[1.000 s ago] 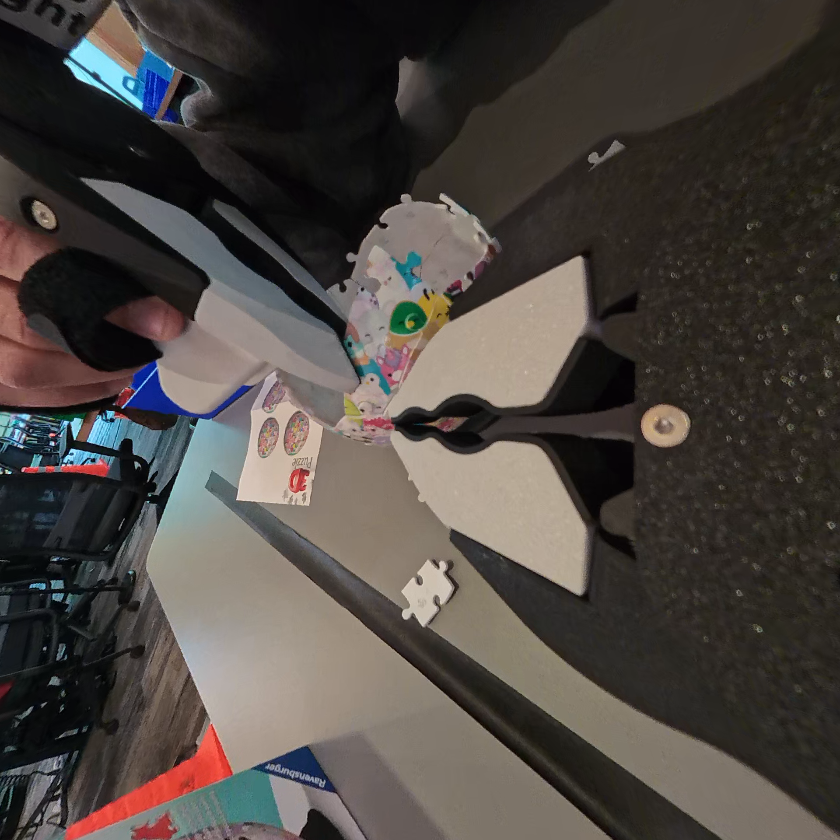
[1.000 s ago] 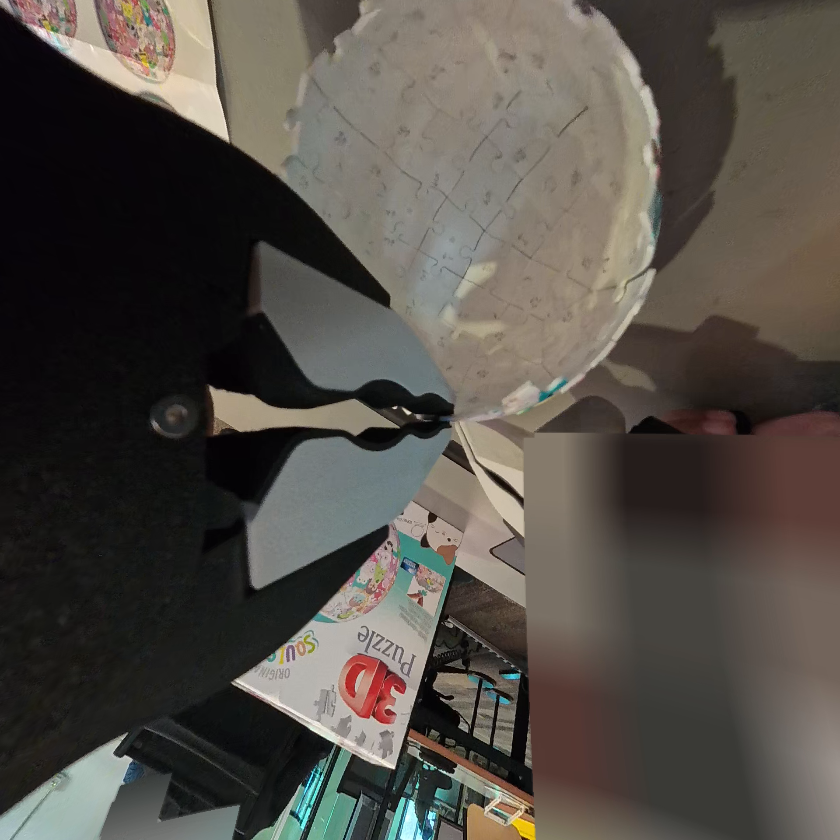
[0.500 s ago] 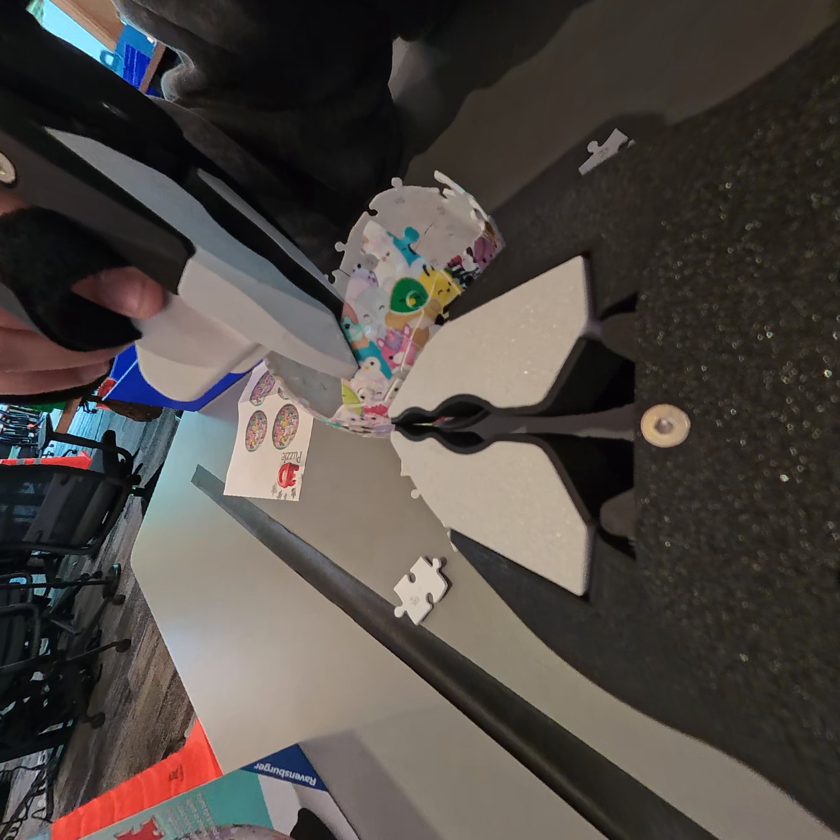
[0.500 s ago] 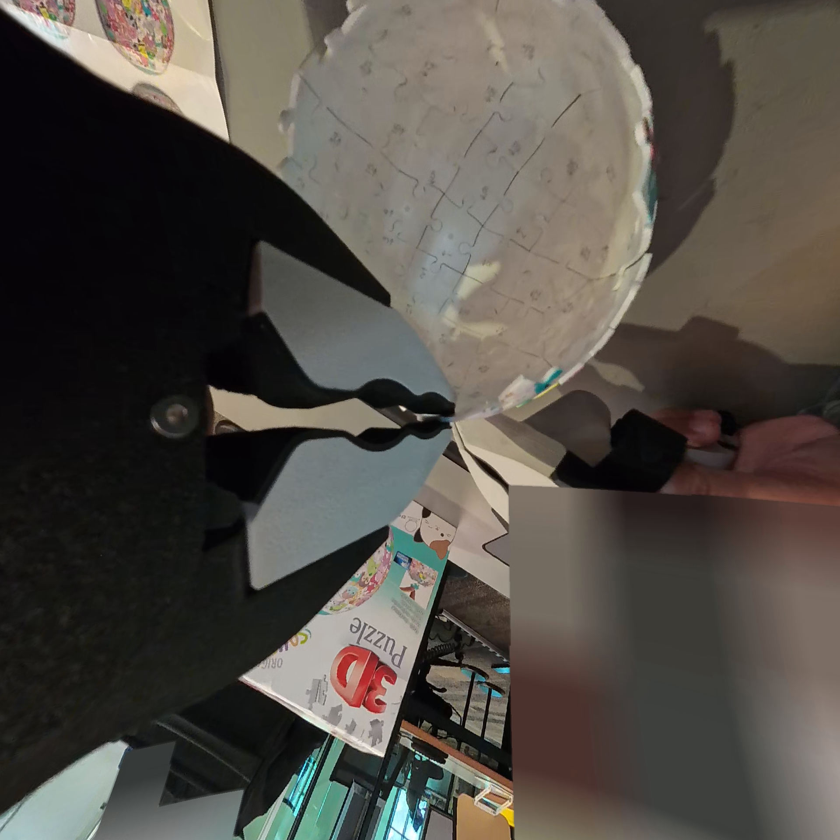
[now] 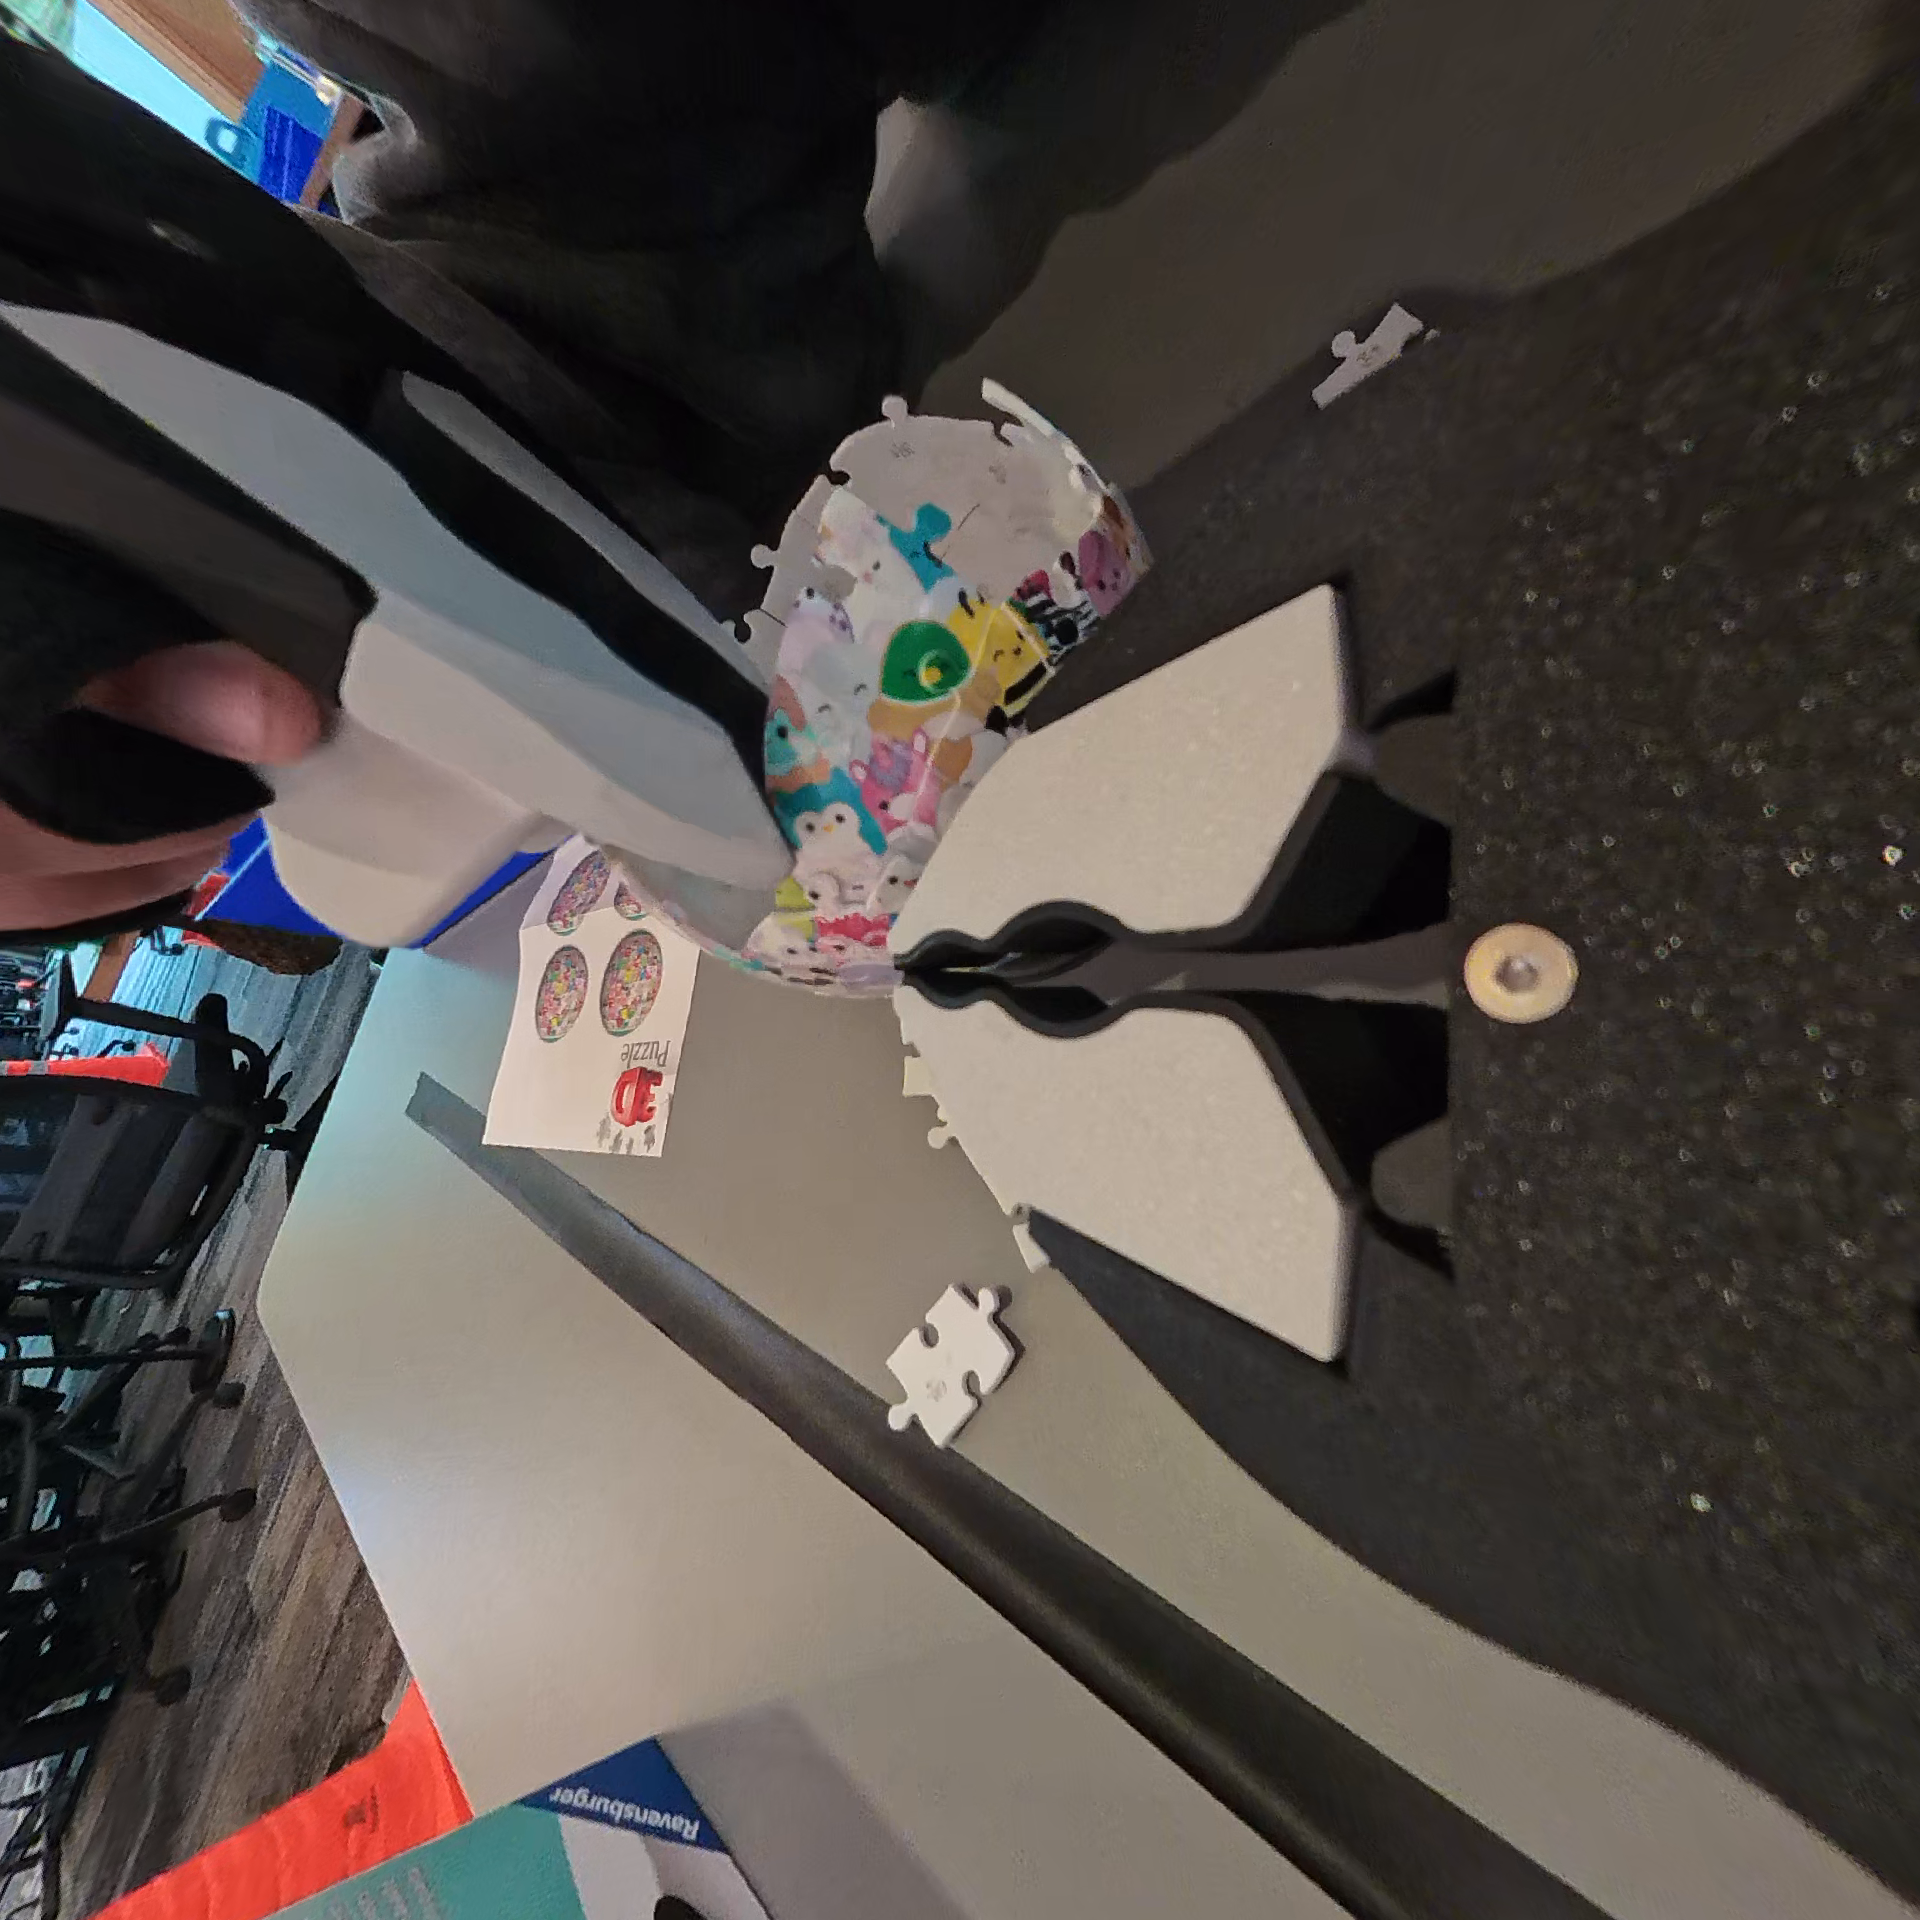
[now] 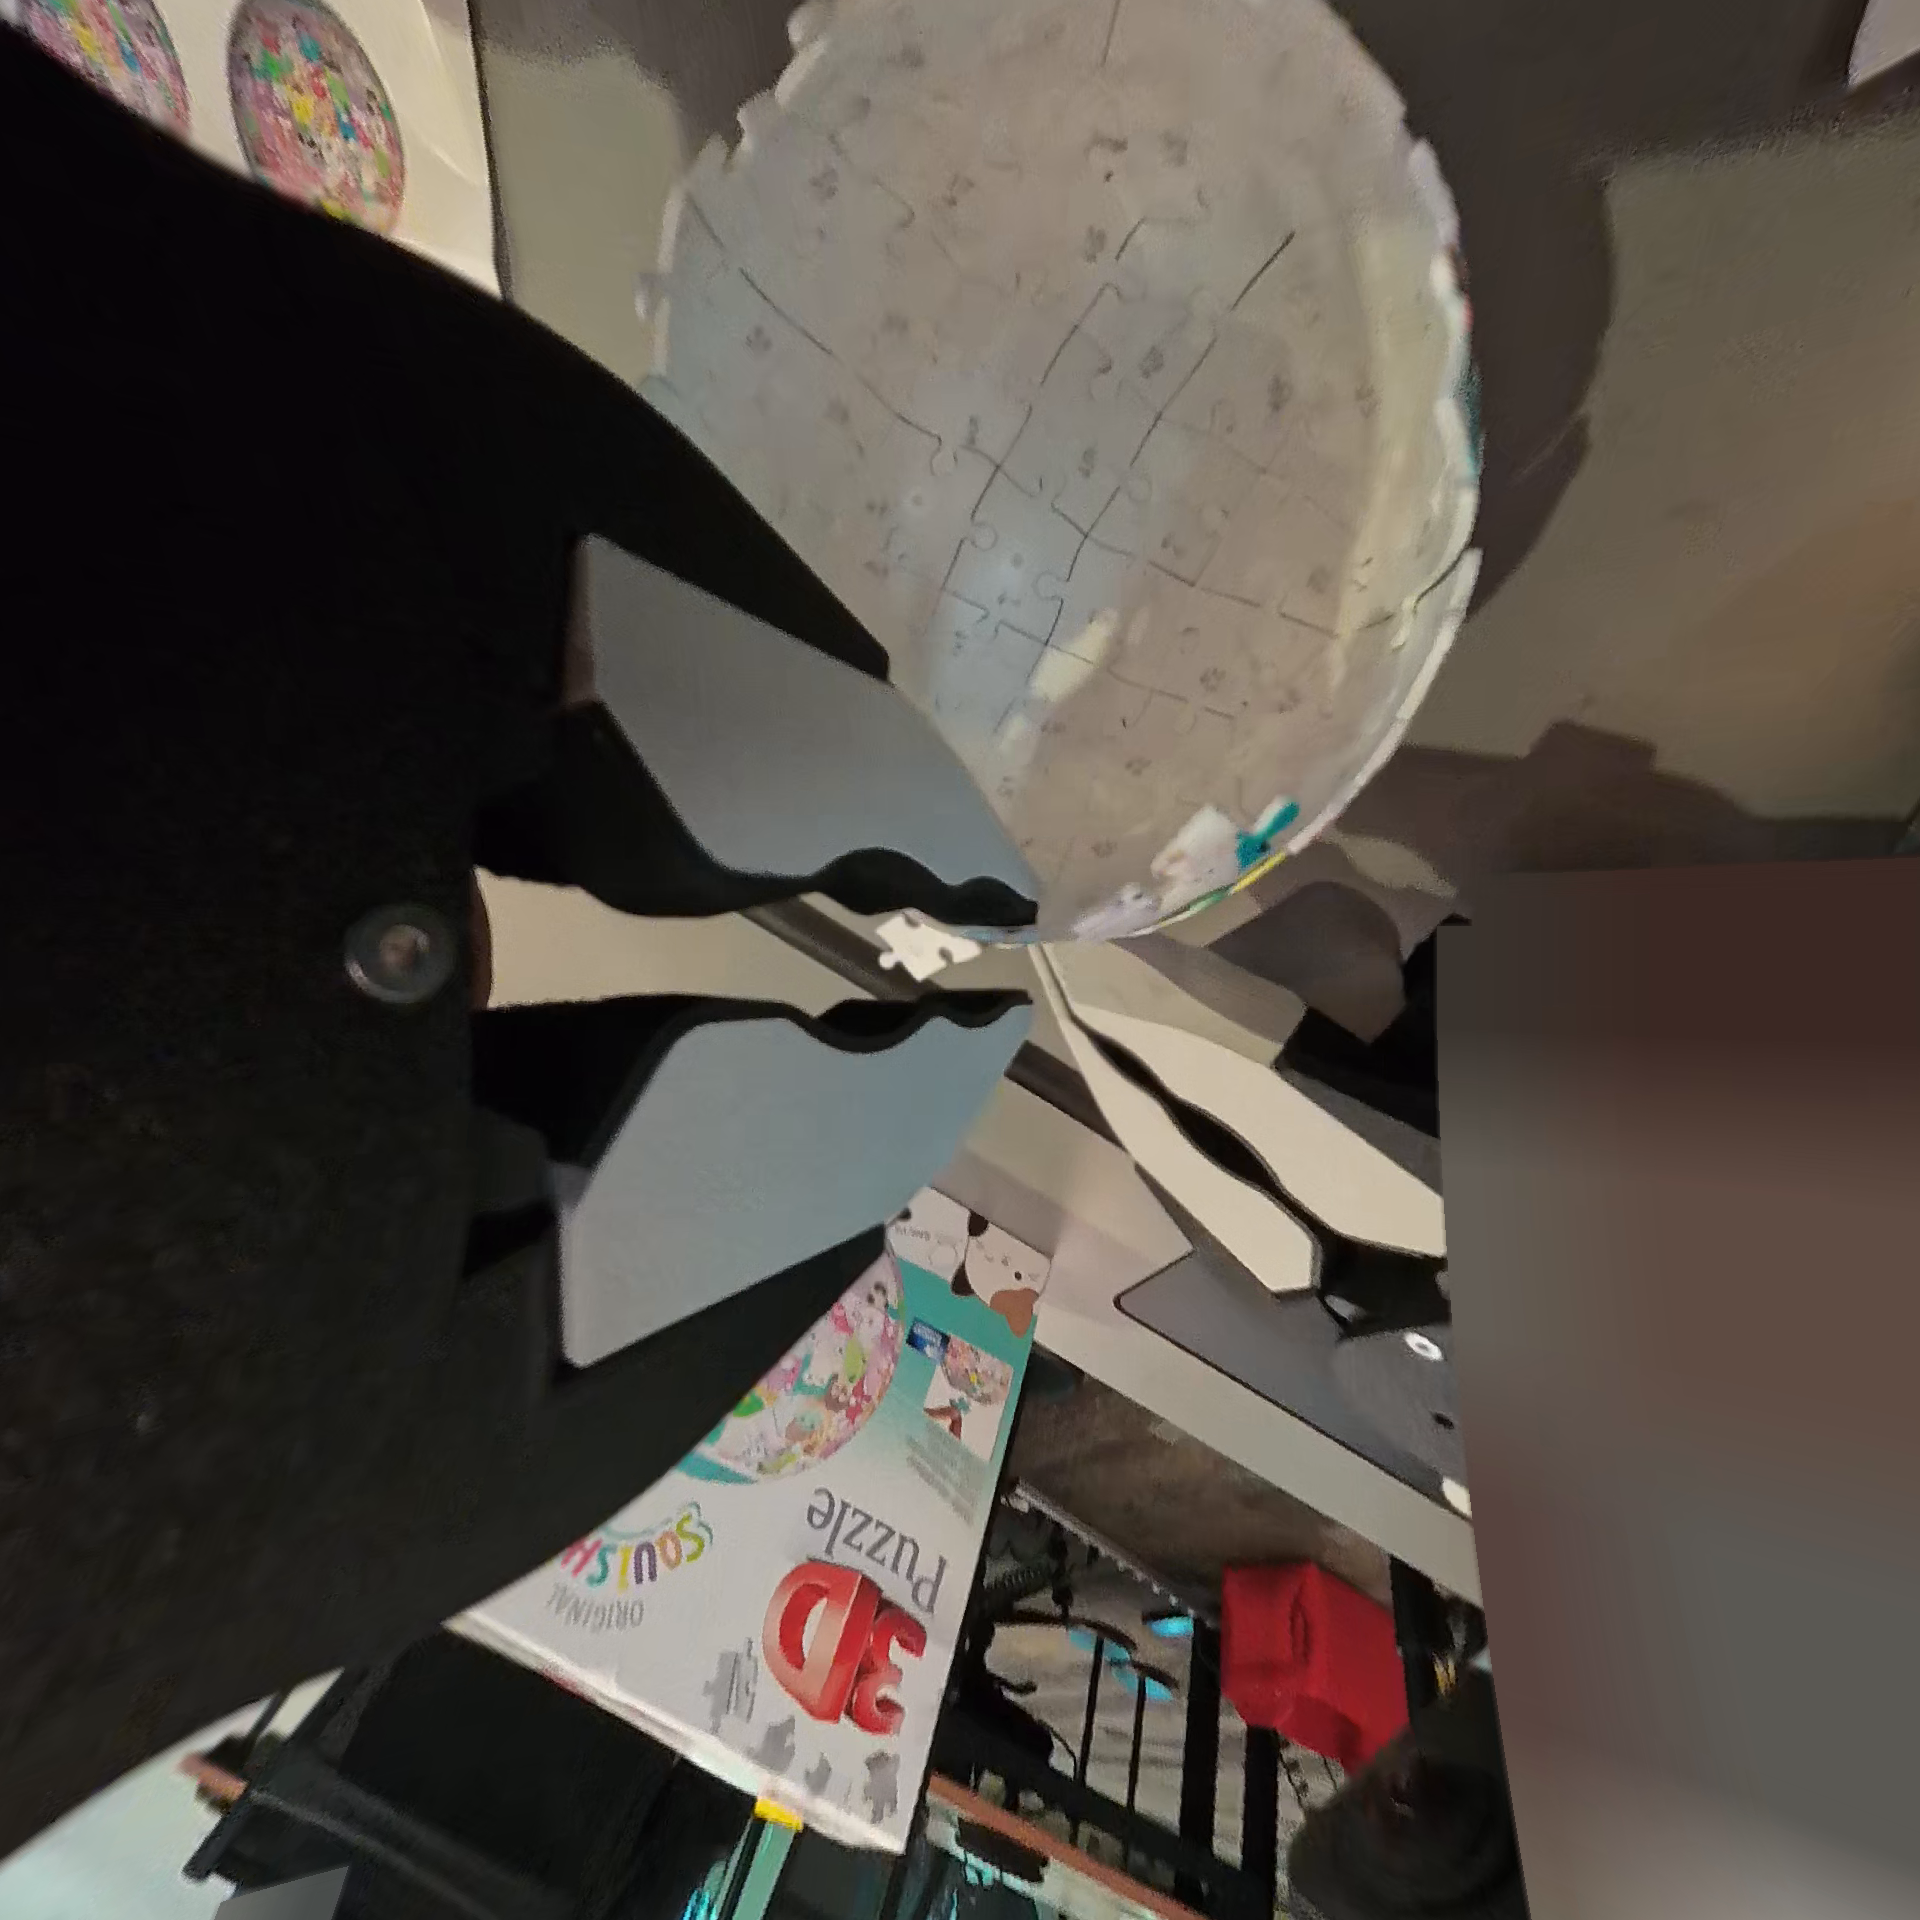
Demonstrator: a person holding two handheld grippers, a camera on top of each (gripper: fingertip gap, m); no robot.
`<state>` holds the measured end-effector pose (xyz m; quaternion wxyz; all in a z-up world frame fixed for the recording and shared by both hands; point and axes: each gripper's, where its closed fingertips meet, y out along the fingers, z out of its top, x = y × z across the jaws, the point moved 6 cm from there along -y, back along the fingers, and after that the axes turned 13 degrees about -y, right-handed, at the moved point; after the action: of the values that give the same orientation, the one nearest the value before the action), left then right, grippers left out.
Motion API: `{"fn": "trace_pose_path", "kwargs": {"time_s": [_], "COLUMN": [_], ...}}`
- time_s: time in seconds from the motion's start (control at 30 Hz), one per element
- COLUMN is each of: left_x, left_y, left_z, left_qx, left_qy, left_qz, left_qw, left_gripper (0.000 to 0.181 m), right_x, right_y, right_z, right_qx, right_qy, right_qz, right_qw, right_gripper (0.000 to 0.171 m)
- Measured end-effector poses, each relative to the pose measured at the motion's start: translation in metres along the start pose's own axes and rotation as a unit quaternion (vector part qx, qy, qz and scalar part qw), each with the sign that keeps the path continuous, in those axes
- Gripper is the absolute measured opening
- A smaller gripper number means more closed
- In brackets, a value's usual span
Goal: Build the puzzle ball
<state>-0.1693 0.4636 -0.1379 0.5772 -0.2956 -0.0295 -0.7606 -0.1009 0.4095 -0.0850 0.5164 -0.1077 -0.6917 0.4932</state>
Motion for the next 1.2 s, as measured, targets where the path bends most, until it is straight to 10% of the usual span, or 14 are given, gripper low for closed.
{"fn": "trace_pose_path", "kwargs": {"time_s": [1.2], "left_x": [-0.012], "left_y": [-0.008], "left_z": [0.004], "left_qx": [0.019], "left_qy": [-0.029], "left_qz": [0.019], "left_qw": [0.999], "left_gripper": [0.0], "right_x": [0.007], "right_y": [0.016], "right_z": [0.006], "right_qx": [0.0], "right_qy": [-0.044], "right_qz": [0.096], "right_qw": [0.994], "right_gripper": [0.004]}}
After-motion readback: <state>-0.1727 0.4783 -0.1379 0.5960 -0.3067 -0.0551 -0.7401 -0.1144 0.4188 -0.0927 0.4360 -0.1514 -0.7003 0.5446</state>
